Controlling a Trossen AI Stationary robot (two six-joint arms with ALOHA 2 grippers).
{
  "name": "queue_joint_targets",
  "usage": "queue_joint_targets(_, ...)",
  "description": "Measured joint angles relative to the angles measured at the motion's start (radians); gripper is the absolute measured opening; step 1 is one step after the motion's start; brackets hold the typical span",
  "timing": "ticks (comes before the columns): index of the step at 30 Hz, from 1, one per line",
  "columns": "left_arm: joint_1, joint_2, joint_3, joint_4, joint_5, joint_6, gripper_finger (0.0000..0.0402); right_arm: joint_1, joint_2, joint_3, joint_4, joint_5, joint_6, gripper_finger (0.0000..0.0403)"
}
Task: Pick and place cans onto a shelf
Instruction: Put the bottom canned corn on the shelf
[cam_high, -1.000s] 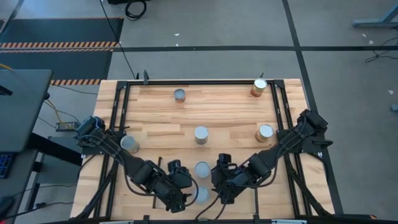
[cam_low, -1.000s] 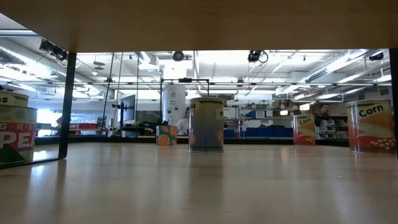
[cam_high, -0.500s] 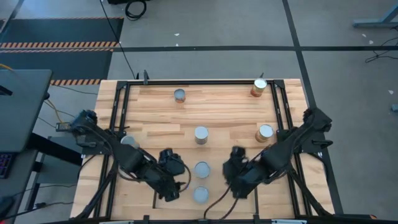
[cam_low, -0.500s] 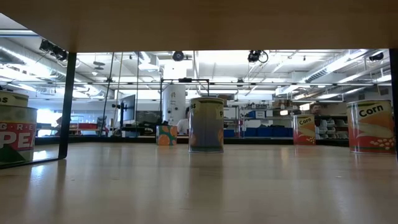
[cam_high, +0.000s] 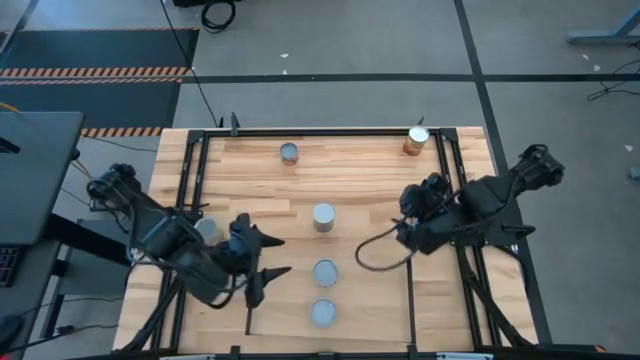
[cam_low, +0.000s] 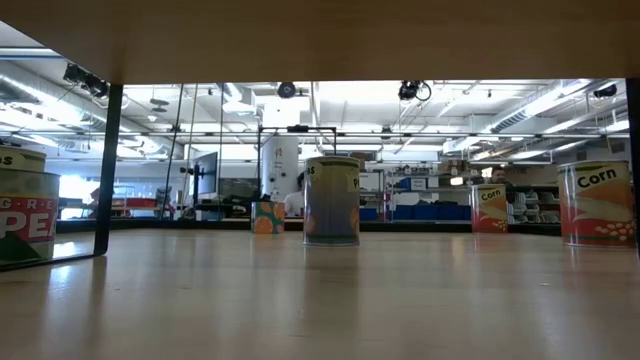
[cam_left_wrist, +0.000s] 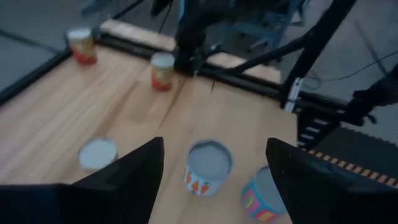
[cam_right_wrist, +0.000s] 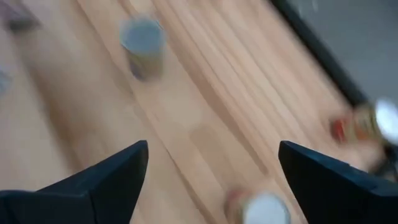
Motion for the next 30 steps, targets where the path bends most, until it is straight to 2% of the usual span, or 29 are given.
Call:
queue_joint_targets(3,-0.003,-0.022,0.0,0.015,-0.02,0.078,0.0286,-0.078,-0.06,-0.117,-0.065,-0.115,0.074,0.0385)
queue_joint_targets(8,0.023,-0.026,0.0,0.016,-0.07,0.165,0.0286,-0.223,-0.127,-0.355,-0.026,-0.292,0.204,0.0396)
queue_joint_targets(12,0.081,-0.026,0.0,0.017,-0.079,0.203,0.0286,-0.3,-0.142,-0.465,0.027,-0.312,0.234,0.0394)
queue_joint_targets(19,0.23,-0.026,0.0,0.022,-0.078,0.241,0.0286,-0.503,-0.174,-0.583,0.228,-0.394,0.107,0.0399)
queue_joint_targets(22,0.29,-0.026,0.0,0.021,-0.057,0.252,0.0286,-0.57,-0.174,-0.612,0.238,-0.426,0.079,0.0399)
queue_joint_targets(27,0.368,-0.026,0.0,0.019,-0.001,0.281,0.0286,-0.611,-0.172,-0.635,0.205,-0.443,0.081,0.0399)
queue_joint_targets(30,0.403,-0.026,0.0,0.019,0.029,0.297,0.0286,-0.613,-0.172,-0.668,0.254,-0.495,0.081,0.0399)
